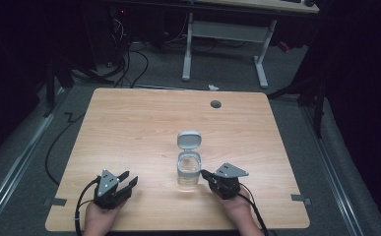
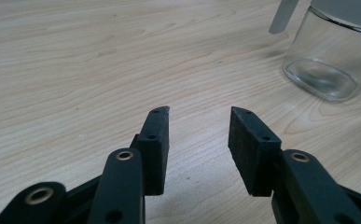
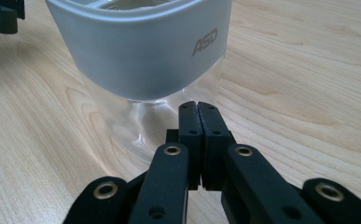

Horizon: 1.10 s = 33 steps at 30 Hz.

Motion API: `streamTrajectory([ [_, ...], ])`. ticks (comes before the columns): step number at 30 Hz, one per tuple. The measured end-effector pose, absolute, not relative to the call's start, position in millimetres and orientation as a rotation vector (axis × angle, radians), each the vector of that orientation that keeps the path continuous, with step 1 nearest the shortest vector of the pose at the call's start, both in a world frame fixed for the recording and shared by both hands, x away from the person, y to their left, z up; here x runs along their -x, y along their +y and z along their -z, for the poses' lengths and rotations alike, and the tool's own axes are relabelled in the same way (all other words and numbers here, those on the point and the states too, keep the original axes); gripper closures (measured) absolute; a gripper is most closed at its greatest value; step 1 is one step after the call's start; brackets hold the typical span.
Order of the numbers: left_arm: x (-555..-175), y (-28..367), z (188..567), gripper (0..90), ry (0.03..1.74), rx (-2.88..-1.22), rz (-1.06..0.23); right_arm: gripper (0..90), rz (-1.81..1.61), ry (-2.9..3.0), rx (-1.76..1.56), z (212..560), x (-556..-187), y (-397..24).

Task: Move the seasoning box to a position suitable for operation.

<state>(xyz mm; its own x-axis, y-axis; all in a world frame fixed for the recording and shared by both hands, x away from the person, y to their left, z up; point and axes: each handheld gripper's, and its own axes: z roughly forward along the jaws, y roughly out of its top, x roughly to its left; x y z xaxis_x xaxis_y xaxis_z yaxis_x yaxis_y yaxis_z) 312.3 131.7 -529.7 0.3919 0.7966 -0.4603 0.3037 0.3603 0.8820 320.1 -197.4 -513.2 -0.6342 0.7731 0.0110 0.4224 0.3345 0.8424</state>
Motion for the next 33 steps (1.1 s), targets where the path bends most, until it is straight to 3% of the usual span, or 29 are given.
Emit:
streamTrajectory([
  [7, -305.6, 104.9, 531.6, 55.7, 1.108, -1.291, -0.426, 87.3, -1.208, 2.156, -1.121, 512.0, -322.0, -203.1],
  [16, -299.1, 62.4, 524.9, 47.9, 1.039, -1.325, -0.307, 86.4, -1.242, 2.097, -1.181, 505.7, -323.4, -215.8],
  [18, -296.9, 53.9, 522.6, 50.2, 1.025, -1.328, -0.264, 85.9, -1.257, 2.078, -1.195, 502.9, -323.8, -218.9],
  [23, -290.6, 31.7, 525.3, 67.6, 0.989, -1.354, -0.230, 85.7, -1.277, 2.040, -1.217, 496.5, -325.2, -223.8],
  [29, -294.6, 12.0, 526.3, 78.8, 1.004, -1.339, -0.186, 85.7, -1.254, 2.032, -1.212, 486.3, -334.7, -222.4],
  [33, -293.6, 2.0, 527.5, 80.6, 0.994, -1.342, -0.169, 85.8, -1.244, 2.025, -1.188, 479.2, -341.0, -218.4],
])
